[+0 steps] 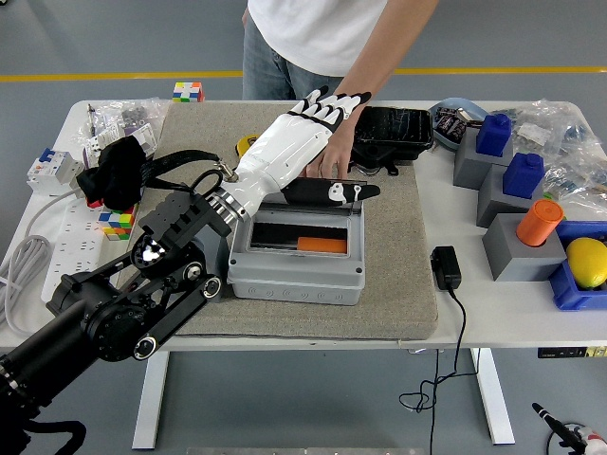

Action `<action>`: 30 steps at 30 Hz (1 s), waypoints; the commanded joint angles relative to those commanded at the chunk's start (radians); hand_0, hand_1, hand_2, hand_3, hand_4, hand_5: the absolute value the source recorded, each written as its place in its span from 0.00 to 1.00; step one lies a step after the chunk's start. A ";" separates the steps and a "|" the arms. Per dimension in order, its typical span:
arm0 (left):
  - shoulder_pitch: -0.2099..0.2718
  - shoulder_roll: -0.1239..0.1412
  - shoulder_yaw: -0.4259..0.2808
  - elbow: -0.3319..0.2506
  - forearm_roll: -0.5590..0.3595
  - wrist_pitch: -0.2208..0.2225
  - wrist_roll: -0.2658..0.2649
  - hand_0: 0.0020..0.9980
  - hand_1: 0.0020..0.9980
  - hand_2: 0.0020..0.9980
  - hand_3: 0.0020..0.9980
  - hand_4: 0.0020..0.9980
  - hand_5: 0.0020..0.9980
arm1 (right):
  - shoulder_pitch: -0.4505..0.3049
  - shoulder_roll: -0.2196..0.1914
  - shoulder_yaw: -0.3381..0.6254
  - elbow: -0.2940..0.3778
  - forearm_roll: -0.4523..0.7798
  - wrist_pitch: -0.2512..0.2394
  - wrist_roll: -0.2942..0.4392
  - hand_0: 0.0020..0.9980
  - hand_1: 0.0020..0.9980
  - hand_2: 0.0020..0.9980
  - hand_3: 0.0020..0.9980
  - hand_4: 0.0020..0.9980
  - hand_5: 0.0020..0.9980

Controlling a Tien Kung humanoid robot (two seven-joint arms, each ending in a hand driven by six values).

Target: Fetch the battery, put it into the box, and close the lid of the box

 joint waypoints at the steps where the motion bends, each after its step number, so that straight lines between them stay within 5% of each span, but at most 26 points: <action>1: 0.003 0.003 -0.008 -0.008 0.003 -0.032 0.023 1.00 1.00 0.99 0.95 1.00 1.00 | 0.000 0.000 0.002 0.000 -0.002 0.000 0.000 0.88 0.86 0.84 0.88 1.00 1.00; 3: 0.013 0.009 -0.022 -0.028 0.007 -0.089 0.066 1.00 1.00 0.99 0.95 1.00 1.00 | 0.000 0.000 -0.003 0.000 0.003 0.000 0.000 0.88 0.86 0.84 0.88 1.00 1.00; 4: 0.018 0.012 -0.029 -0.043 0.010 -0.118 0.090 0.90 0.87 0.82 0.83 1.00 1.00 | 0.000 0.000 -0.007 0.000 0.007 0.000 0.001 0.88 0.86 0.83 0.88 1.00 1.00; 8: 0.050 0.034 -0.045 -0.112 0.010 -0.220 0.163 0.90 0.87 0.82 0.83 1.00 1.00 | 0.000 0.000 -0.015 0.000 0.015 -0.002 0.002 0.88 0.86 0.83 0.88 1.00 1.00; 10: 0.061 0.042 -0.047 -0.135 0.015 -0.228 0.169 0.81 0.79 0.76 0.79 1.00 1.00 | 0.000 0.000 -0.014 0.000 0.014 -0.002 0.002 0.88 0.86 0.84 0.88 1.00 1.00; 15: 0.101 0.073 -0.061 -0.230 0.029 -0.259 0.206 0.81 0.79 0.76 0.79 1.00 1.00 | -0.002 -0.002 -0.009 0.000 0.009 -0.001 0.001 0.88 0.86 0.84 0.88 1.00 1.00; 16: 0.106 0.077 -0.064 -0.244 0.030 -0.261 0.210 0.70 0.73 0.72 0.75 1.00 1.00 | -0.002 -0.003 -0.010 0.000 0.010 -0.002 0.001 0.88 0.86 0.83 0.88 1.00 1.00; 19: 0.121 0.094 -0.071 -0.293 0.036 -0.267 0.223 0.70 0.73 0.72 0.75 1.00 1.00 | -0.001 -0.004 -0.011 0.000 0.010 -0.002 0.001 0.88 0.86 0.83 0.88 1.00 1.00; 30: 0.155 0.119 -0.085 -0.311 0.041 -0.294 0.242 0.70 0.73 0.72 0.74 1.00 1.00 | 0.002 -0.007 -0.014 0.000 0.013 -0.003 0.002 0.88 0.86 0.83 0.88 1.00 1.00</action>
